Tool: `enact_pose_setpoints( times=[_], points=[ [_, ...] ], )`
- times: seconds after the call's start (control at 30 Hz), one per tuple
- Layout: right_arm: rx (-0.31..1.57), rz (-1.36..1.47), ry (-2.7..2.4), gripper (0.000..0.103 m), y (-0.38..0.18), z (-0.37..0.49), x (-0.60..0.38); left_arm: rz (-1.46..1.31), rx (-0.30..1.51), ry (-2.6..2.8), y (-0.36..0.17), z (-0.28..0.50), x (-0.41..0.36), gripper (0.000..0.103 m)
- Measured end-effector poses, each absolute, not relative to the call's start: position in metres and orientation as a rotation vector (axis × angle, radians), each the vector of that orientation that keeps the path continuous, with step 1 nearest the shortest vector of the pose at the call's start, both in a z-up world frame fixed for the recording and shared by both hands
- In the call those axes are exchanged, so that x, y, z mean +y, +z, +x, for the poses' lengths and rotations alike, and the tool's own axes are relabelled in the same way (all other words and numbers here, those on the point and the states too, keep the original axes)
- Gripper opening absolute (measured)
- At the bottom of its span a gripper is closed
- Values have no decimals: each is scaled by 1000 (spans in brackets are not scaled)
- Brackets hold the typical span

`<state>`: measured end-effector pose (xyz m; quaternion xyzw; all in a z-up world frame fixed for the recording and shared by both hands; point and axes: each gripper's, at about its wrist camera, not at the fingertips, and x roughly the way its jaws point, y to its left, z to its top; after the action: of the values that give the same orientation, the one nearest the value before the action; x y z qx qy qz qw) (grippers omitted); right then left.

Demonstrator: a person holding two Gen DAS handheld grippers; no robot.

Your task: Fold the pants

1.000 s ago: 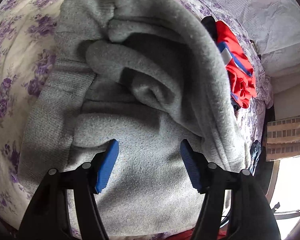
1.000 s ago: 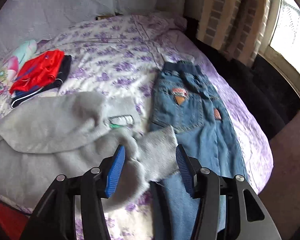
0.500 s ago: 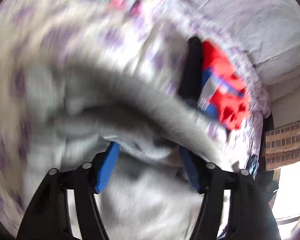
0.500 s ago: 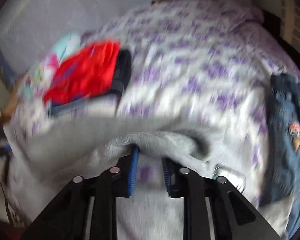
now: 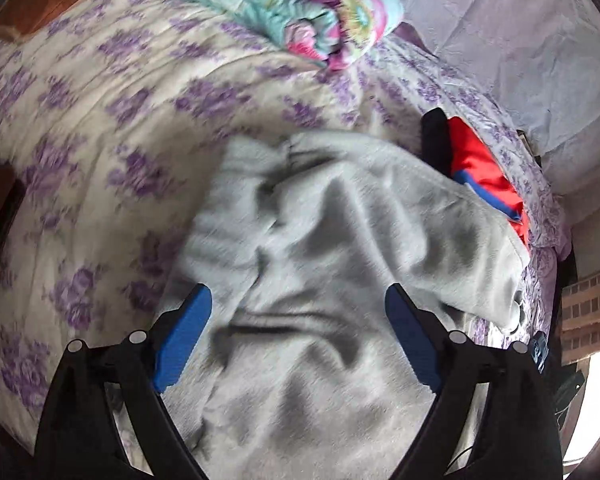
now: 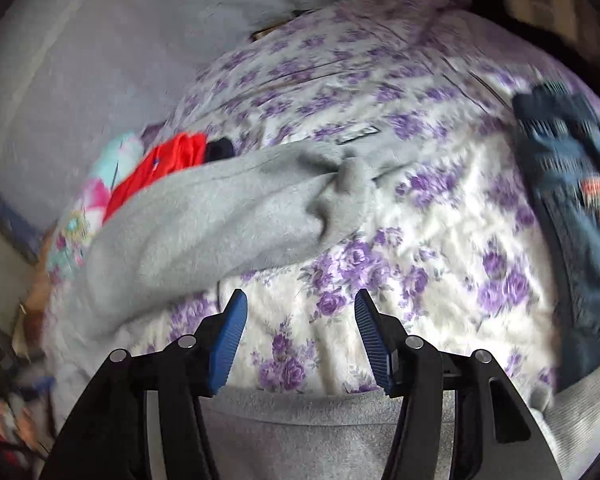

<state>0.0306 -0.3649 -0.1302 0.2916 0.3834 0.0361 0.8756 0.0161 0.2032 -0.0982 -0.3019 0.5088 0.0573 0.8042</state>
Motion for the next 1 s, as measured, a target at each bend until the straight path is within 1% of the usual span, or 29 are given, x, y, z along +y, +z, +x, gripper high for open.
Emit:
enact_pose_setpoints(
  times=[0.1, 0.17, 0.2, 0.27, 0.37, 0.43, 0.47, 0.5, 0.57, 0.63, 0.7, 0.77, 0.8, 0.83, 0.87, 0.9, 0.93, 0.97, 1.0],
  points=[
    [779, 808, 25, 51, -147, 39, -385, -701, 1115, 168, -111, -1, 219, 85],
    [814, 791, 35, 51, -155, 57, -382, -684, 1121, 193, -111, -5, 222, 85],
    [835, 764, 42, 48, -159, 68, -378, -665, 1130, 215, -112, -6, 222, 85],
    [846, 772, 42, 45, -167, 85, -377, -657, 1150, 239, -115, -9, 223, 85],
    [836, 856, 52, 46, -180, 108, -384, -686, 1179, 252, -128, -12, 223, 85],
    [832, 823, 63, 45, -182, 119, -381, -675, 1180, 270, -135, -13, 222, 85],
    [828, 797, 71, 30, -178, 122, -379, -664, 1174, 276, -136, -13, 220, 88],
    [819, 781, 78, 10, -173, 121, -379, -649, 1174, 278, -136, -12, 217, 89],
    [739, 781, 104, 10, -151, 107, -386, -613, 1187, 282, -134, -9, 213, 89],
    [674, 719, 103, 10, -121, 81, -394, -594, 1192, 272, -132, -8, 212, 89],
    [669, 670, 46, 10, -110, 55, -406, -607, 1191, 260, -132, -8, 215, 89],
    [770, 598, -56, 11, -132, 49, -419, -635, 1185, 251, -133, -10, 218, 90],
    [875, 584, -88, 12, -156, 55, -426, -639, 1185, 244, -134, -11, 219, 90],
    [946, 632, -81, 11, -178, 58, -434, -633, 1189, 238, -135, -10, 219, 90],
    [886, 703, -69, 12, -180, 52, -441, -617, 1197, 229, -136, -9, 218, 90],
    [879, 733, -77, 19, -175, 50, -443, -600, 1205, 219, -135, -9, 217, 90],
    [877, 727, -91, 20, -166, 47, -441, -586, 1211, 211, -133, -9, 216, 90],
    [856, 700, -102, 27, -156, 43, -438, -581, 1210, 208, -131, -8, 217, 90],
    [832, 662, -117, 41, -149, 37, -434, -583, 1203, 210, -130, -9, 218, 90]
  ],
)
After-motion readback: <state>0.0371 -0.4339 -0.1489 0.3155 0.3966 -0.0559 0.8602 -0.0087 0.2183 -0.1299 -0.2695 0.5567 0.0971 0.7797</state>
